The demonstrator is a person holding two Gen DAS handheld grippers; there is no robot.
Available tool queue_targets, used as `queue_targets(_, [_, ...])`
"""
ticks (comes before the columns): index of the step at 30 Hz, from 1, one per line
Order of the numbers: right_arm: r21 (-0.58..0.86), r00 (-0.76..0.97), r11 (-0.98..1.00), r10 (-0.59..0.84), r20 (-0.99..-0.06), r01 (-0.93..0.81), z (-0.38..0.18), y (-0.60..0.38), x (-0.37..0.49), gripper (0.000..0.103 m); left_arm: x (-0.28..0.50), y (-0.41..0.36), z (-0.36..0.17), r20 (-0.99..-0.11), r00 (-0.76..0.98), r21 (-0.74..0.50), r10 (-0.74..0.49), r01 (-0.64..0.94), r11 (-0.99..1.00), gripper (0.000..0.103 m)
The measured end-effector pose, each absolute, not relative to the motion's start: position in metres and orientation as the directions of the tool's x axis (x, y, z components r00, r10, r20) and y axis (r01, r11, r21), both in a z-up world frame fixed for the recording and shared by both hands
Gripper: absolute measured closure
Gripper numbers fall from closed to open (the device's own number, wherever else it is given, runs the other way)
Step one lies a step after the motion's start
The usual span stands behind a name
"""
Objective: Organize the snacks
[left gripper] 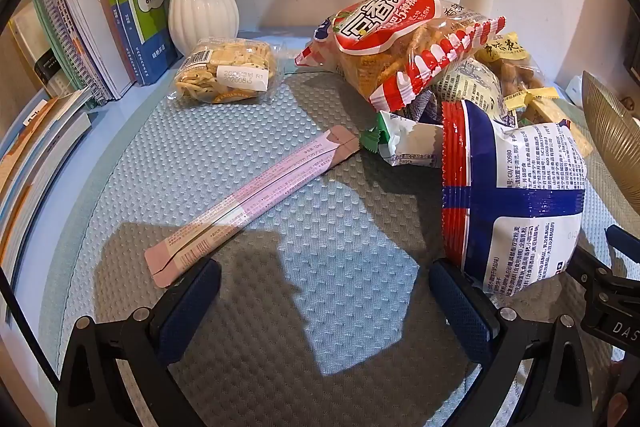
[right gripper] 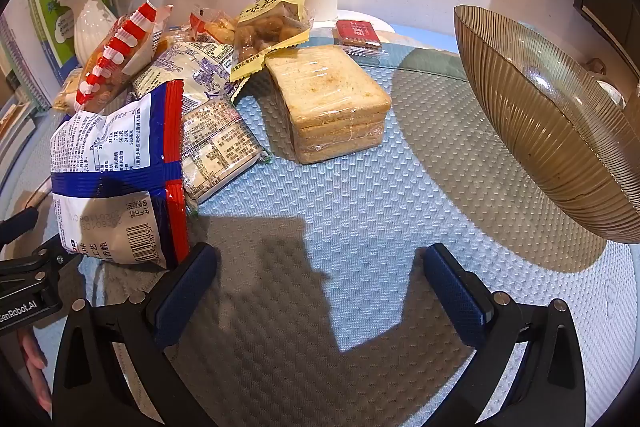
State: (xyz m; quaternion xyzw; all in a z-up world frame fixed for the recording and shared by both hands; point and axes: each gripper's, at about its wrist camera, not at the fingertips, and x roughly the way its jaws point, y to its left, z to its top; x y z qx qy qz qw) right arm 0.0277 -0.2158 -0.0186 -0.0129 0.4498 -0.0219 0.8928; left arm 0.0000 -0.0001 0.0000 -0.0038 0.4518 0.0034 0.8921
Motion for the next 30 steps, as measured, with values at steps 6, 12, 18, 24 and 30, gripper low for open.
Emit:
queue_targets(6, [-0.043,0.593,0.999,-0.051,-0.803,0.027,-0.0184,-0.2156,0.0271,0.0,0.0,0.0,0.0,-0.806,0.591,-0.004,0.003,-0.009,1.0,0.0])
queue_targets(12, [-0.042,0.592,0.999,-0.05,-0.804,0.028,-0.018,-0.2155,0.0263,0.0,0.0,-0.0001,0.0,-0.806,0.591,-0.004,0.003,-0.01,1.0,0.0])
queue_targets(18, [-0.04,0.592,0.999,-0.049,-0.805,0.028,-0.0186,-0.2168,0.0268,0.0,0.0,-0.0001,0.0,-0.806,0.591,-0.004,0.003,-0.009,1.0,0.0])
queue_targets(24, [-0.038,0.592,0.999,-0.047,-0.805,0.028,-0.0196,-0.2161,0.0287,0.0,0.0,-0.0001,0.0,-0.806,0.591,-0.003,0.003,-0.01,1.0,0.0])
queue_targets(30, [-0.039,0.591,0.999,-0.048,-0.805,0.028,-0.0194,-0.2157,0.0286,0.0,0.0,0.0002,0.0,-0.806,0.591,-0.003,0.003,-0.01,1.0,0.0])
